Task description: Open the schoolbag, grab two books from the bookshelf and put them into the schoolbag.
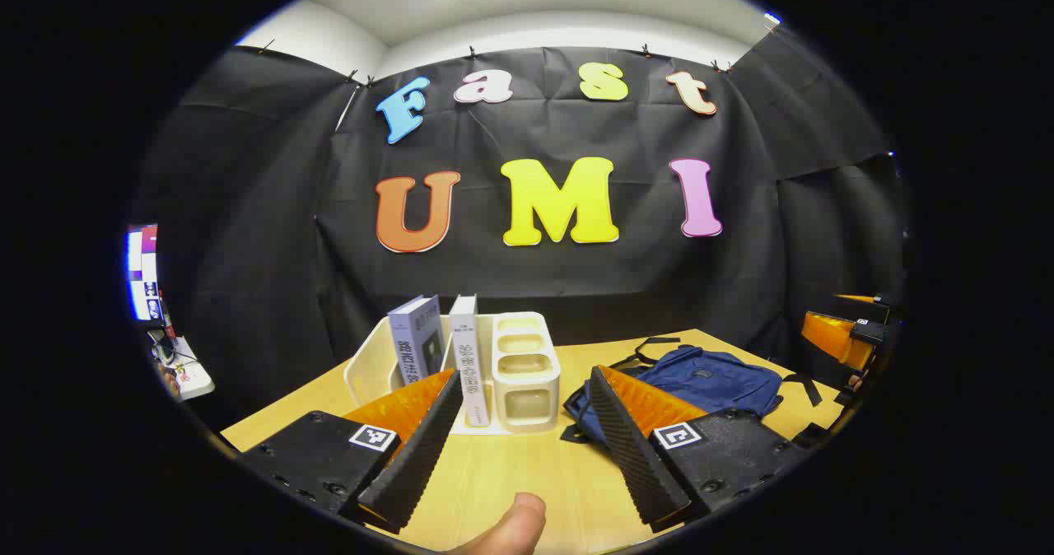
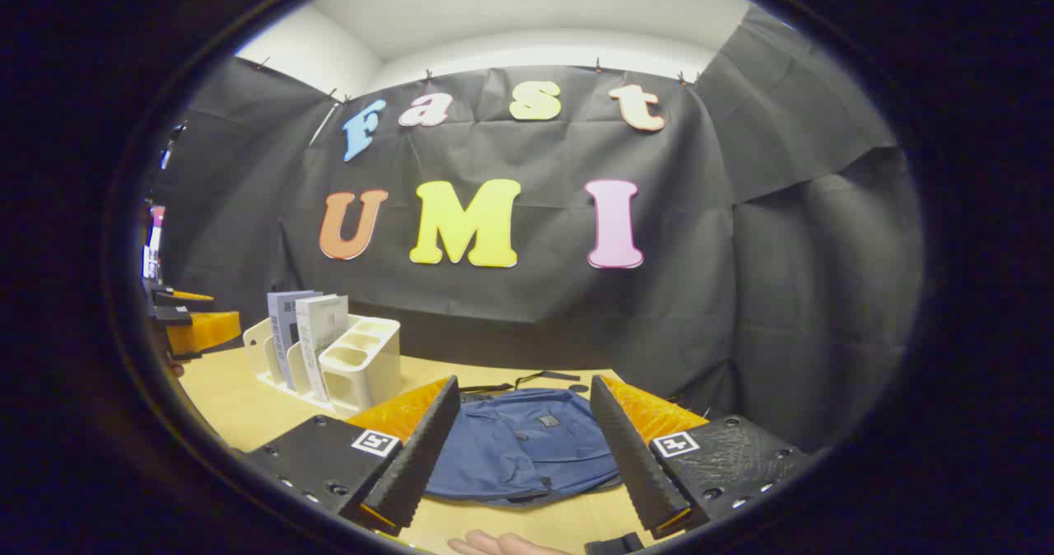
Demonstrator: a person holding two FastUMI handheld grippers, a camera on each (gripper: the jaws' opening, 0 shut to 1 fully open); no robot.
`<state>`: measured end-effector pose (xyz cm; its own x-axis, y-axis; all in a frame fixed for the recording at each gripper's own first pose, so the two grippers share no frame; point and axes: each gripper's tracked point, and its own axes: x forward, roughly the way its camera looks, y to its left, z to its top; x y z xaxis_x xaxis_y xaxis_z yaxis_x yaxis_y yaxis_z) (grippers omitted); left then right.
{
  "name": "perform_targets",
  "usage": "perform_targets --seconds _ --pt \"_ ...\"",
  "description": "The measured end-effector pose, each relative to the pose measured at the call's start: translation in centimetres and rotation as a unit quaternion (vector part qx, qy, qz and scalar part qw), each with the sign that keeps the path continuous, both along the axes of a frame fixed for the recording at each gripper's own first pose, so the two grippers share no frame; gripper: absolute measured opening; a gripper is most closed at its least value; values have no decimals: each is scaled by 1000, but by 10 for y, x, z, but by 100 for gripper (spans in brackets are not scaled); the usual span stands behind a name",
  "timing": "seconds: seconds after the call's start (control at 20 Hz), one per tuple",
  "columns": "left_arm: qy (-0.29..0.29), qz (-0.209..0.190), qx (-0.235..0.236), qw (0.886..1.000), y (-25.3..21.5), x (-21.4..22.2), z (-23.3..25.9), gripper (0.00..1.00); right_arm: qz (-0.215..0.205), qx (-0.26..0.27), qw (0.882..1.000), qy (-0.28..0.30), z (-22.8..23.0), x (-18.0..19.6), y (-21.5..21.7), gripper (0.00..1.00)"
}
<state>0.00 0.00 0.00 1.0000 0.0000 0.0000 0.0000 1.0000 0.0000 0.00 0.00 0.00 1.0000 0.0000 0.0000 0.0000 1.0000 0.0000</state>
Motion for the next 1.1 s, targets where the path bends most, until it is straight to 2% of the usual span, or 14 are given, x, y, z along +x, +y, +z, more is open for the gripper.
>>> perform_targets --seconds 0.05,0.1,0.25,0.35,0.7,1.1 --pt "3 10 -2 1000 11 -2 -2 94 -3 -11 1000 -6 3 -5 9 96" --pt "1 17 -9 1000 21 -4 -1 97 -1 -22 1000 -10 6 -9 19 97" --pt "9 -4 -27 1000 22 -4 -10 98 9 -15 1000 -3 5 -18 45 94" --pt "8 -10 -30 999 27 -6 -14 98 1 -10 1000 -1 7 -21 50 97" --pt "8 -2 -7 1000 38 -7 -15 97 2 -8 1000 21 2 -21 71 98" --pt "-6 -2 19 1000 37 -12 -10 97 -9 -34 999 41 -14 -11 80 96"
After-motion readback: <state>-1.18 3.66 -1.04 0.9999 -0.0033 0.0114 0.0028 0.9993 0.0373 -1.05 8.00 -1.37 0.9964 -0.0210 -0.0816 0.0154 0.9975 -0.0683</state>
